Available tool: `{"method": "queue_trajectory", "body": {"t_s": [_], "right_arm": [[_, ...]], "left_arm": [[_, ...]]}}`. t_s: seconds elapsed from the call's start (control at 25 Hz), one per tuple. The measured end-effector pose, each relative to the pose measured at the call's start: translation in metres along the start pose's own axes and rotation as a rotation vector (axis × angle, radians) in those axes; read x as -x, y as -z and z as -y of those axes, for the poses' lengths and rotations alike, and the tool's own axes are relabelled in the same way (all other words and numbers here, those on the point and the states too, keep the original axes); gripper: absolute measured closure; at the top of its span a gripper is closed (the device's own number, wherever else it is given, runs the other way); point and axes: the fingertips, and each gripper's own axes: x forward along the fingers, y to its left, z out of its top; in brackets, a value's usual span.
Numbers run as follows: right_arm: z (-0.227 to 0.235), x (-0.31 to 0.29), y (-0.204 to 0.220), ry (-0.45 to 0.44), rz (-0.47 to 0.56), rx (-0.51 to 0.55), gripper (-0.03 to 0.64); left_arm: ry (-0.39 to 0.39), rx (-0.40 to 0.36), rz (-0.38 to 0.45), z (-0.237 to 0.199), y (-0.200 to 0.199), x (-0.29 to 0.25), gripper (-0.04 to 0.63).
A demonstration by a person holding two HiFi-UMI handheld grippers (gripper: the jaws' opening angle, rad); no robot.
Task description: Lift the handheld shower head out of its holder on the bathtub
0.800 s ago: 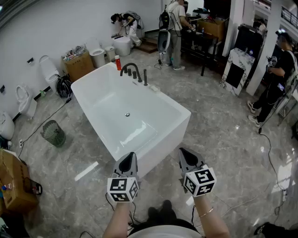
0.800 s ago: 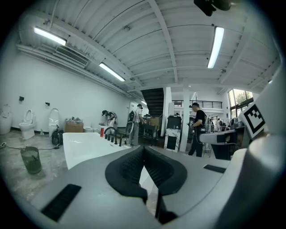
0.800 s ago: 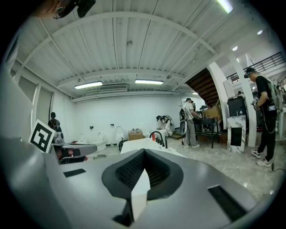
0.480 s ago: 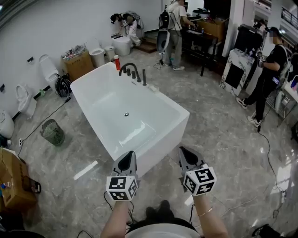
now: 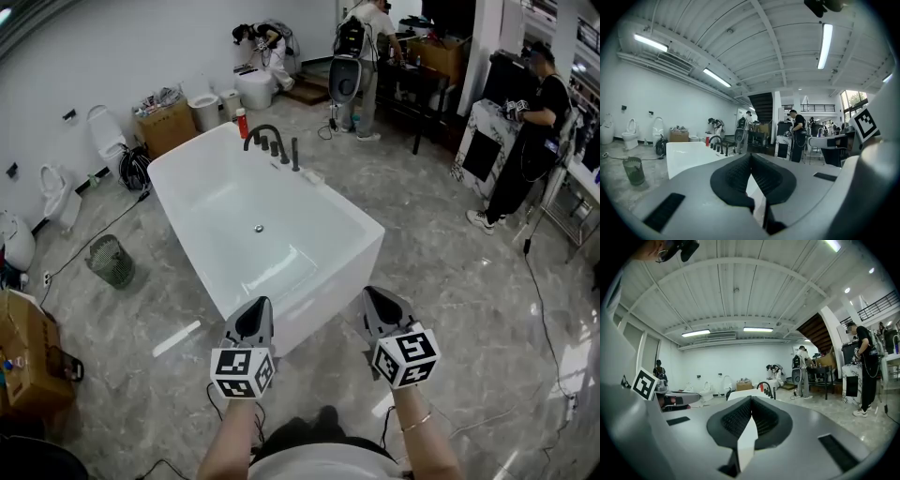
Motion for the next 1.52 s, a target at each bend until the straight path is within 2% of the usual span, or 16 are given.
{"method": "queue_trajectory", "body": {"t_s": [0.24,0.32,0.64,1.0,1.24,1.52], "right_arm": [[0.030,-0.001,-0.004,0.002,0.021,0.022,0.607],[0.039,-0.005,-0.006,-0.003,0.030,0.011,0.580],[0.066,-0.054,-0.001,-0.031,0.030,-0.011,0.529],[0.108,-0.188,-0.004,-0.046,-0.009,-0.008,0.485],[0.117,-0.313,-0.010,-0.043,-0.029,0.001,0.482],[0.106,-0.432,-0.022,-0.038,-0.060,-0.010,0.482]], "left_arm": [[-0.008,-0.018,0.006,0.018,-0.001,-0.020,0.575],[-0.005,-0.024,-0.004,0.023,0.000,-0.030,0.575],[-0.002,-0.025,-0.015,0.007,0.001,-0.088,0.575],[0.017,-0.007,-0.048,-0.057,0.002,-0.216,0.575],[0.038,-0.002,-0.064,-0.131,-0.007,-0.307,0.575],[0.055,0.031,-0.079,-0.215,-0.022,-0.381,0.575]]}}
